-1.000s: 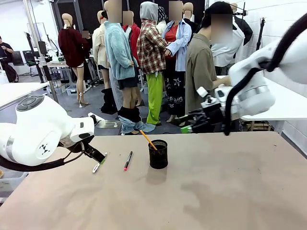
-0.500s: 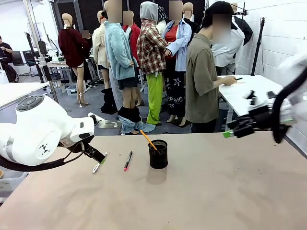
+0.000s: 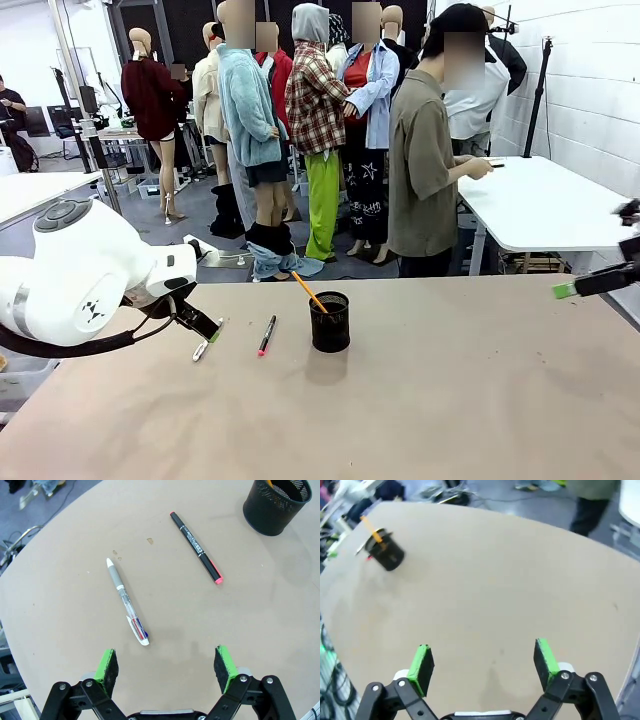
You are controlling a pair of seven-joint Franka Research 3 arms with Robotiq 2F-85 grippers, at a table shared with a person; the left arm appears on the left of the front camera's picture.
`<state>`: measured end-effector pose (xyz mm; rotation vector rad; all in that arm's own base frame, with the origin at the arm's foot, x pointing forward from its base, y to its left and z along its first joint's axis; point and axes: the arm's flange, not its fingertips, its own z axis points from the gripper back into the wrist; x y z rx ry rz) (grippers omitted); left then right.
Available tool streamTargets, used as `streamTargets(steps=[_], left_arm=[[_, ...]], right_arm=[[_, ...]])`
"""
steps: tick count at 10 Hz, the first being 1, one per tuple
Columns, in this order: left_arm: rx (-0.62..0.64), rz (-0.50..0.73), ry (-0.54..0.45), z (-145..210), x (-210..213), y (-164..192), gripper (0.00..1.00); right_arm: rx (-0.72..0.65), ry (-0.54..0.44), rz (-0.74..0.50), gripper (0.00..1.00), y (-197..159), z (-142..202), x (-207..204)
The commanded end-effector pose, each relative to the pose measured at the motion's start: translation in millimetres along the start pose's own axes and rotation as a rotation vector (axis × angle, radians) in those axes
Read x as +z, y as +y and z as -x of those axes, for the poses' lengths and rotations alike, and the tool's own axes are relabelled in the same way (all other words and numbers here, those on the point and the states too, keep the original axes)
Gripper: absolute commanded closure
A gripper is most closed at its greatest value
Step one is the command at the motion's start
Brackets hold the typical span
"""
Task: Place the pens into the pen holder.
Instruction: Pick up a writing instrument from the table and place it into the Pen holder.
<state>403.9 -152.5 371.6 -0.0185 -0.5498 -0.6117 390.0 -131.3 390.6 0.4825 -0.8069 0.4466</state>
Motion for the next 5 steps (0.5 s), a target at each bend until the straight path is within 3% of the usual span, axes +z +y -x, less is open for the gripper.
streamTargets(steps=[1,3,5], left_arm=[[0.004,0.001,-0.001,1,1,1,0.0],[0.004,0.001,-0.001,1,1,1,0.0],[0.004,0.001,-0.001,1,1,1,0.0]], right_arm=[[-0.127,0.002,0.119,0.0,3,-2,17],[-0.112,-0.077,0.082,0.0,-2,0,19],[-0.109,-0.027,0.11,0.0,-12,2,25]])
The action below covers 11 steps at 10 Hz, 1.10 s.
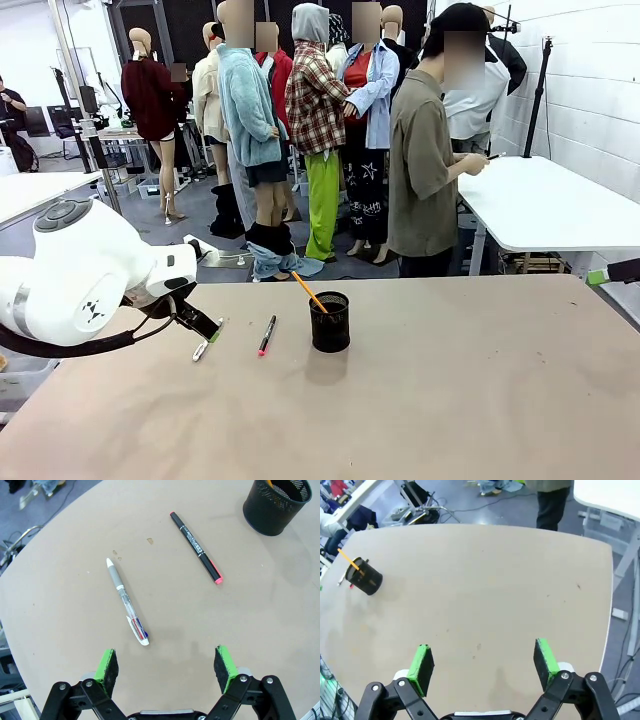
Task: Place the pens into the pen holder.
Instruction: Pick up a writing instrument from the table and place it into the Pen holder.
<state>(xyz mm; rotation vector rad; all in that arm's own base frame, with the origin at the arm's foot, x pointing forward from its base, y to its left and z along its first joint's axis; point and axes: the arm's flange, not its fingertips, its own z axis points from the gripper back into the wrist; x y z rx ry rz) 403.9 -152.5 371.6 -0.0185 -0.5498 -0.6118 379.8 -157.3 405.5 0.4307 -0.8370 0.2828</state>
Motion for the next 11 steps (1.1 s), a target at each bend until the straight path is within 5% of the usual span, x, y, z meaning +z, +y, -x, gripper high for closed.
streamTargets(steps=[1,5,11], left_arm=[[0.004,0.001,-0.001,1,1,1,0.0],[-0.005,0.028,-0.01,-27,-9,2,0.0],[0.144,0.028,0.066,-105,-104,-2,0.0]], right_arm=[[0.006,0.017,-0.003,0.0,0,2,-4],[0.006,0.017,-0.003,0.0,0,2,-4],[0.006,0.017,-0.003,0.0,0,2,-4]])
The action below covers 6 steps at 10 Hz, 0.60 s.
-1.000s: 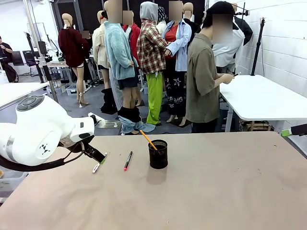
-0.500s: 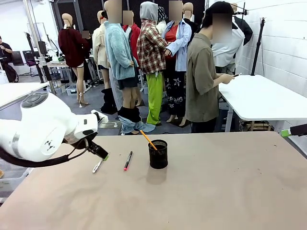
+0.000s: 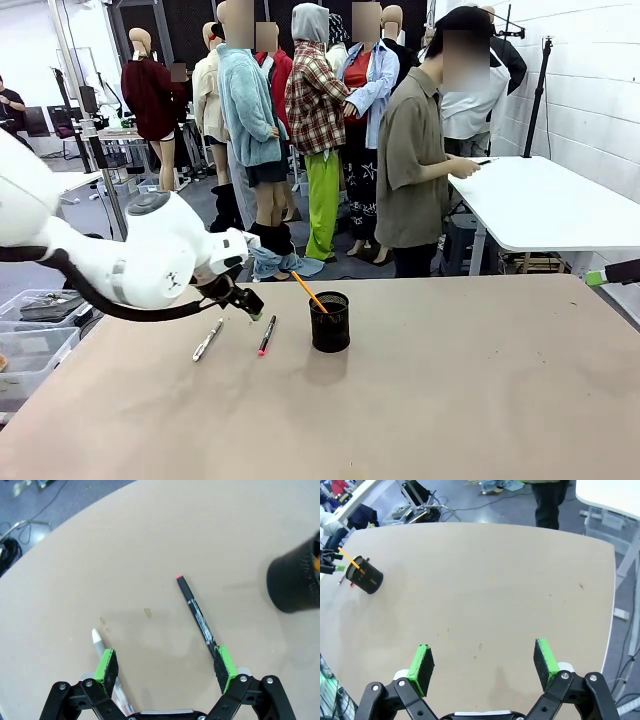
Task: Place the pens into the pen holder.
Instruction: Pick up a writing instrument from the table and place it into the Pen holder.
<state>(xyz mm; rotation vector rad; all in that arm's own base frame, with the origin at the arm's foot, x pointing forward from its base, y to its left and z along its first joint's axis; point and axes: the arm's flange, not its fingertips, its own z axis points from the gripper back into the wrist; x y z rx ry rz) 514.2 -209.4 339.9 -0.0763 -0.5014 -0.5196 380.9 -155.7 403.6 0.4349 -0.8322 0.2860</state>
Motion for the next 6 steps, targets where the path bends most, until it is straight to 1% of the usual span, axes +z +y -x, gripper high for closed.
streamTargets(steps=[1,4,6], left_arm=[[0.043,0.017,0.059,-20,-30,-18,0.0],[0.096,-0.002,0.112,-30,-54,-28,0.0],[0.087,-0.018,0.12,-28,-64,-27,0.0]], right_arm=[[0.006,0.012,0.002,0.0,-1,2,-1],[0.006,0.012,0.002,0.0,-1,2,-1],[0.006,0.012,0.002,0.0,-1,2,-1]])
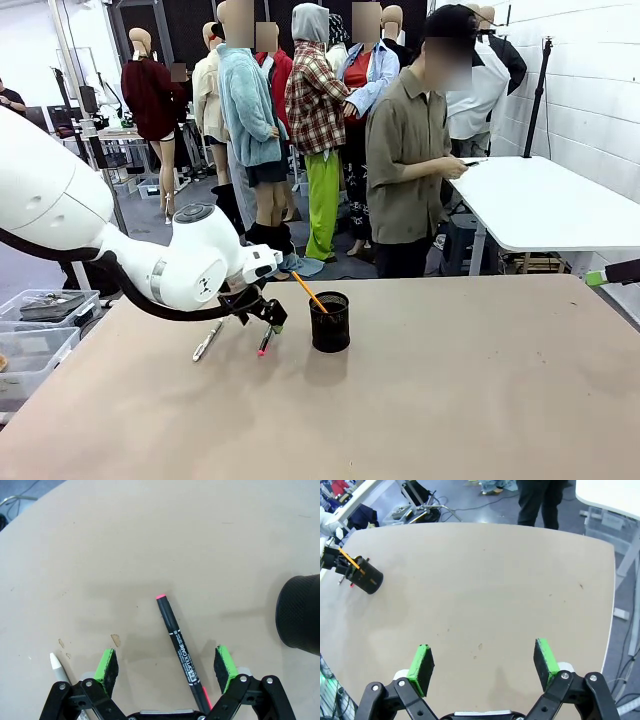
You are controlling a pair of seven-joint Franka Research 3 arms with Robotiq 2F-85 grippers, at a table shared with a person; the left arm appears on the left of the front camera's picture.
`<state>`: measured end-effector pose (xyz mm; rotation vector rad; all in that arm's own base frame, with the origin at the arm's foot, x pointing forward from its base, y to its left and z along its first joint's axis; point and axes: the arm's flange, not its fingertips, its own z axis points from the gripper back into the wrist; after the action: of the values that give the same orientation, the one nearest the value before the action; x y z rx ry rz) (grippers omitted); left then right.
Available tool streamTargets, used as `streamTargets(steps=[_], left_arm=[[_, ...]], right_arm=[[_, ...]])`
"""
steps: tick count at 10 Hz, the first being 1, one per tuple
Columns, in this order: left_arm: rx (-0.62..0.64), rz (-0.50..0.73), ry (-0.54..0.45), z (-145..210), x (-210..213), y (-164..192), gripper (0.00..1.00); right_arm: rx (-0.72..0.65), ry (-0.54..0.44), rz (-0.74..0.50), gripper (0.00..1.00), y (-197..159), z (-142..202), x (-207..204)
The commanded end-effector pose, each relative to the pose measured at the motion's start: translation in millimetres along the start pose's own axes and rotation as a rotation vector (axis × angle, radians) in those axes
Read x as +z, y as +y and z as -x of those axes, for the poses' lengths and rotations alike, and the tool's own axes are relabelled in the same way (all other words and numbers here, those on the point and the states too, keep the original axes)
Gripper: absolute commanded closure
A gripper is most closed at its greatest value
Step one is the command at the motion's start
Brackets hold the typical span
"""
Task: Place the pens into the pen holder.
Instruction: Pick up a writing instrument from the table and place it into the Pen holder.
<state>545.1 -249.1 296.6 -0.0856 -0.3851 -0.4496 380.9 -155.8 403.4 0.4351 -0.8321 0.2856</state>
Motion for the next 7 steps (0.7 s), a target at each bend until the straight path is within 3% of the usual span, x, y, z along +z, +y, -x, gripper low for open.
streamTargets(steps=[1,3,4,6,7], left_arm=[[0.004,-0.048,0.011,-7,-7,-6,0.0],[-0.032,-0.044,0.05,-5,-13,-6,0.0],[-0.046,-0.051,0.051,-3,-15,-8,0.05],[-0.054,-0.054,0.069,-3,-18,-8,0.21],[-0.062,-0.053,0.071,-2,-19,-7,0.35]], right_arm=[[0.007,0.012,0.002,0.0,-1,2,-1],[0.007,0.012,0.002,0.0,-1,2,-1],[0.007,0.012,0.002,0.0,-1,2,-1],[0.007,0.012,0.002,0.0,-1,2,-1],[0.007,0.012,0.002,0.0,-1,2,-1]])
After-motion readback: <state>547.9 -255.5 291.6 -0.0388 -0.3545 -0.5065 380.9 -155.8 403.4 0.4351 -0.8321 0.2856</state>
